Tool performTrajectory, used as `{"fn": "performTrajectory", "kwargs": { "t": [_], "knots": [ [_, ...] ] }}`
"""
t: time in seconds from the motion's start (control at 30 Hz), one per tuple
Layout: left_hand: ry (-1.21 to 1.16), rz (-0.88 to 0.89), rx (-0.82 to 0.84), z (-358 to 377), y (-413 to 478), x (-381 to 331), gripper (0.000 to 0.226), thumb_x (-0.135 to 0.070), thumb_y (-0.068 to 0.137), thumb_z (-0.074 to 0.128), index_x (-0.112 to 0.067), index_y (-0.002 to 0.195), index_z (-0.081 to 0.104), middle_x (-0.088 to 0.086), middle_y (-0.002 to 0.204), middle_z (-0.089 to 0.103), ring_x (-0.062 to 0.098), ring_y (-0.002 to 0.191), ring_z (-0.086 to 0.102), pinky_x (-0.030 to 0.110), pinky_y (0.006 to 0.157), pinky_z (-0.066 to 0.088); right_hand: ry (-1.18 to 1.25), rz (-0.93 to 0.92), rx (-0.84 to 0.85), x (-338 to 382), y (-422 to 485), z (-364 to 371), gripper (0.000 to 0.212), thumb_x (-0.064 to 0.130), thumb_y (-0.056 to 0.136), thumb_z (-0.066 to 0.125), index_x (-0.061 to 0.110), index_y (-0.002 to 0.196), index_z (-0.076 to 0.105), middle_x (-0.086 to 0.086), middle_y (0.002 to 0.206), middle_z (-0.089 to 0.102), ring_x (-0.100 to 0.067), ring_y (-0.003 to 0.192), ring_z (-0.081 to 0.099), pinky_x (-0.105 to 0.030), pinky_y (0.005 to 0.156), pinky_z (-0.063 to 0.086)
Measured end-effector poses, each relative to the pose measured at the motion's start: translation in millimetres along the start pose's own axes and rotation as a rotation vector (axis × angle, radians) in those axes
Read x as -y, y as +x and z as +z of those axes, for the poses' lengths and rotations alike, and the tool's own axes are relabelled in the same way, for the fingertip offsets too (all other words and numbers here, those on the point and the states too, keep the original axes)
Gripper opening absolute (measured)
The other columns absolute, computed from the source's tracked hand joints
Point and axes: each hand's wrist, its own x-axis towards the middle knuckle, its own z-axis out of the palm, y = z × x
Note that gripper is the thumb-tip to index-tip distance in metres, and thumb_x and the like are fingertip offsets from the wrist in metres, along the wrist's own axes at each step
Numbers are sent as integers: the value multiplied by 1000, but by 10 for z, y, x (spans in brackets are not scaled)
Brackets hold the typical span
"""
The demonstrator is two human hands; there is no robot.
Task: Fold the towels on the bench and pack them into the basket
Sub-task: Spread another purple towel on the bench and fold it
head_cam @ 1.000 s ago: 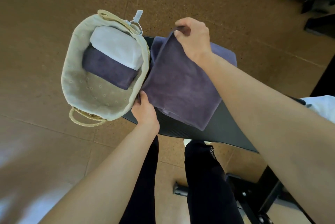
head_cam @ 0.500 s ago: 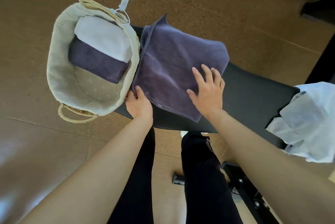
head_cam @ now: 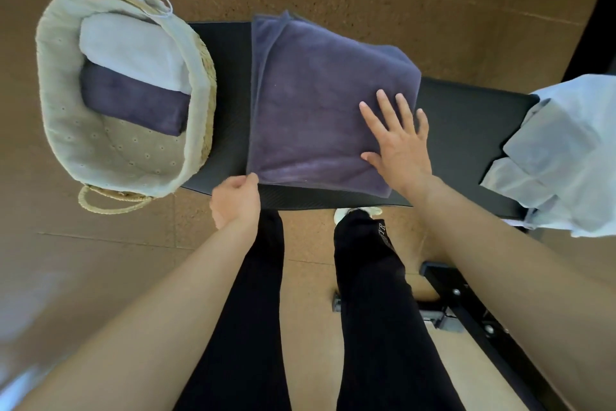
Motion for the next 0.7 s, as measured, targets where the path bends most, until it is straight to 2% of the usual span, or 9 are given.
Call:
{"fn": "performTrajectory", "kwargs": {
  "t": [0.1,0.17,0.23,0.3,0.37,0.43,0.5,0.57,0.7],
  "knots": [
    [19,110,-58,-36,44,-67,32,-41,83,69,-26,111,64,-6,113,61,19,99,63,35,76,49,134,125,-141,66,-120,61,91,38,82,79,28,157,29,-6,164,26,-33,146,27,-52,113,26],
    [88,383,-120,-25,101,-150,36,-39,79,71,-26,110,59,-9,111,57,15,99,59,38,85,52,251,220,-244,126,-212,143,77,35,82,80,24,149,44,-6,151,41,-31,132,36,-49,104,32],
    [118,667,-119,11,153,-342,28,-32,83,71,-22,107,60,-8,105,55,15,96,56,34,85,50,348,229,-323,173,-222,186,63,30,84,78,20,141,53,-6,142,48,-29,125,38,-46,100,34],
    [136,909,-78,63,196,-607,22,-24,88,69,-18,109,64,-2,107,59,17,99,56,27,85,48,400,196,-377,174,-123,132,55,27,86,75,19,138,57,-6,142,50,-29,125,41,-45,99,36],
    [188,1095,-35,130,263,-913,30,-20,91,67,-17,120,67,2,117,60,19,107,55,21,88,42,396,150,-407,142,59,14,55,26,88,73,17,139,55,-7,147,47,-30,131,41,-46,103,36],
    [317,1220,22,193,358,-1221,44,-22,92,65,-19,136,61,2,133,56,22,118,50,25,96,44,351,103,-348,96,270,-136,63,29,89,72,18,146,48,-8,158,36,-33,143,33,-48,112,31],
    [505,1256,25,232,480,-1462,58,-27,93,63,-22,149,48,3,152,45,29,128,44,40,103,46,279,76,-234,43,453,-259,77,35,88,74,21,154,37,-8,166,21,-35,151,19,-51,118,22],
    [653,1162,4,214,578,-1621,70,-33,93,61,-25,157,34,2,164,29,34,132,39,47,102,46,210,62,-122,-9,574,-315,89,42,86,75,25,158,26,-7,169,10,-36,154,9,-53,121,16],
    [762,947,4,143,662,-1745,85,-45,90,58,-32,162,14,-6,171,6,33,128,35,43,95,42,171,68,-26,-78,643,-290,100,51,84,75,33,161,13,-6,170,5,-34,155,6,-57,121,17]
  ]
}}
